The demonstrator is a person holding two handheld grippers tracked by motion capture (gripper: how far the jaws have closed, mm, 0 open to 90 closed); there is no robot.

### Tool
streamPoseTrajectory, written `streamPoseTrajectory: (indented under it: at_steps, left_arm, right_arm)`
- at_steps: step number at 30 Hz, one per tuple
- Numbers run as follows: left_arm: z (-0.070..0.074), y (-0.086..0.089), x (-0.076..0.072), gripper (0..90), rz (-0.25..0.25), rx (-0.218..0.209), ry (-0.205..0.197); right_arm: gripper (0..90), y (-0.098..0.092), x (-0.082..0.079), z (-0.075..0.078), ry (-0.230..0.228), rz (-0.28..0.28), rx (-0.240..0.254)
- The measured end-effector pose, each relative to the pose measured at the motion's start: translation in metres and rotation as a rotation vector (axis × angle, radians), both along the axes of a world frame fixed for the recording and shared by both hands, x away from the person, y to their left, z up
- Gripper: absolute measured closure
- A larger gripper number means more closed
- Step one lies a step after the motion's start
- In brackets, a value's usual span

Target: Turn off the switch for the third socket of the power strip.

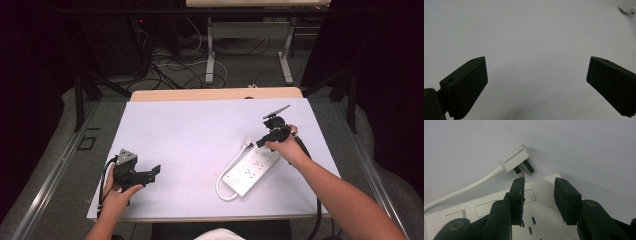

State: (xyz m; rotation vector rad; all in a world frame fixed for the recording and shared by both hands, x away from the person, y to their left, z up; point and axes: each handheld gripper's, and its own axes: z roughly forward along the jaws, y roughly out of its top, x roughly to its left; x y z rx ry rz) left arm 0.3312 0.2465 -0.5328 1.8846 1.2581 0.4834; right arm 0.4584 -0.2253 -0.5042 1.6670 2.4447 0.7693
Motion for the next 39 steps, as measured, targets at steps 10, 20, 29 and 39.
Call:
streamPoseTrajectory:
  at_steps: [10, 20, 29, 39]
  left_arm:
    - [0.0, 0.0, 0.0, 3.3, -0.001, 0.002, 0.0]
    - [0.0, 0.0, 0.0, 3.3, -0.001, 0.002, -0.001]
    - [0.0, 0.0, 0.0, 3.4, -0.001, 0.002, -0.001]
    - [0.0, -0.001, 0.0, 3.4, 0.0, 0.001, -0.002]
  right_arm:
    - [53.5, -0.006, -0.001, 0.005, -0.043, 0.009, 0.015]
    - [47.2, -0.012, -0.004, 0.011, -0.096, 0.012, 0.026]
    - [41.5, -0.016, -0.009, 0.018, -0.134, 0.046, 0.041]
    - [38.4, -0.021, -0.015, 0.03, -0.188, 0.046, 0.019]
